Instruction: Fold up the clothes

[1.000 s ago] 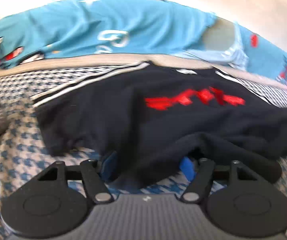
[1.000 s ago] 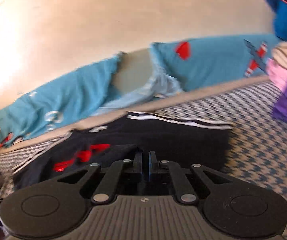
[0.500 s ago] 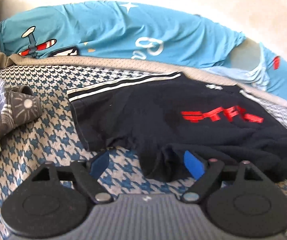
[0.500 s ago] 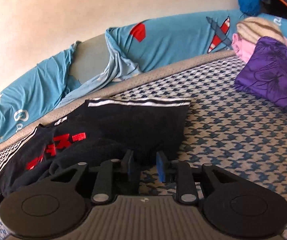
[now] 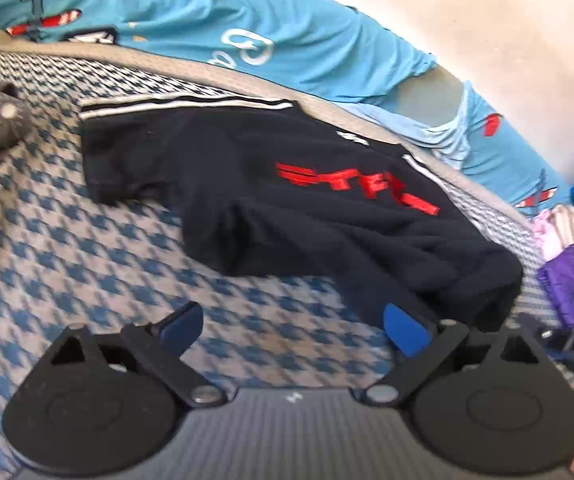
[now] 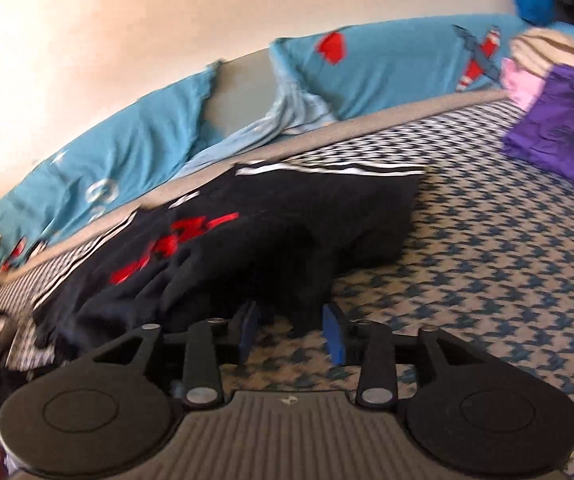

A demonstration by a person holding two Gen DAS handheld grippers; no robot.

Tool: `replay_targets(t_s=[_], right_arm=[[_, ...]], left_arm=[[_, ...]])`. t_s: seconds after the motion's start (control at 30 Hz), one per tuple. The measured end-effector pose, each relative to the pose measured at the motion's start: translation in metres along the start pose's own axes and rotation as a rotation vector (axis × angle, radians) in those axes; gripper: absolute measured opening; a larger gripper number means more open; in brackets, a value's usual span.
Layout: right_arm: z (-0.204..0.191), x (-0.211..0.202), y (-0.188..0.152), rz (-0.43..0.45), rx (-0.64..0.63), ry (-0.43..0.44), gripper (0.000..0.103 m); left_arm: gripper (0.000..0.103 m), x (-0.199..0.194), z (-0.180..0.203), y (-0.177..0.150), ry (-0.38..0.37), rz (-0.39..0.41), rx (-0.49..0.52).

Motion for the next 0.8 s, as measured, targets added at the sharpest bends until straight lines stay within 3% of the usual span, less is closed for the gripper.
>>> replay_targets(t_s=[0.23,0.53,0.7,0.8], right_arm=[[-0.020,0.012,-0.009,-0.012,-0.106,0.052,0.052],[-0.040,0.035,-0.015,0.010,-0.204,0.060,0.055],[-0.047,0.049,-0.015,0.000,-0.198,0.070,0.055],[-0.050,0.056,-0.016,-0.009,-0.199,0.084,0.051]], left_arm=[[0.101,0.020,0.023,0.010,-0.067,-0.047,-0.038],[0.102,0.052,0.031,0.017,-0.071,-0.087,-0.120],[0.089,0.063,0.034,0.013,-0.042,-0.096,-0.131],[0.067,0.063,0.036,0.012,-0.046,-0.096,-0.130]])
Point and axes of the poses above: each gripper's, at about its wrist camera, not at the fingertips, and x roughly the way its jaws point, z to its right, y to its top, the point moved 1 cm from there along x, roughly the way its jaws point
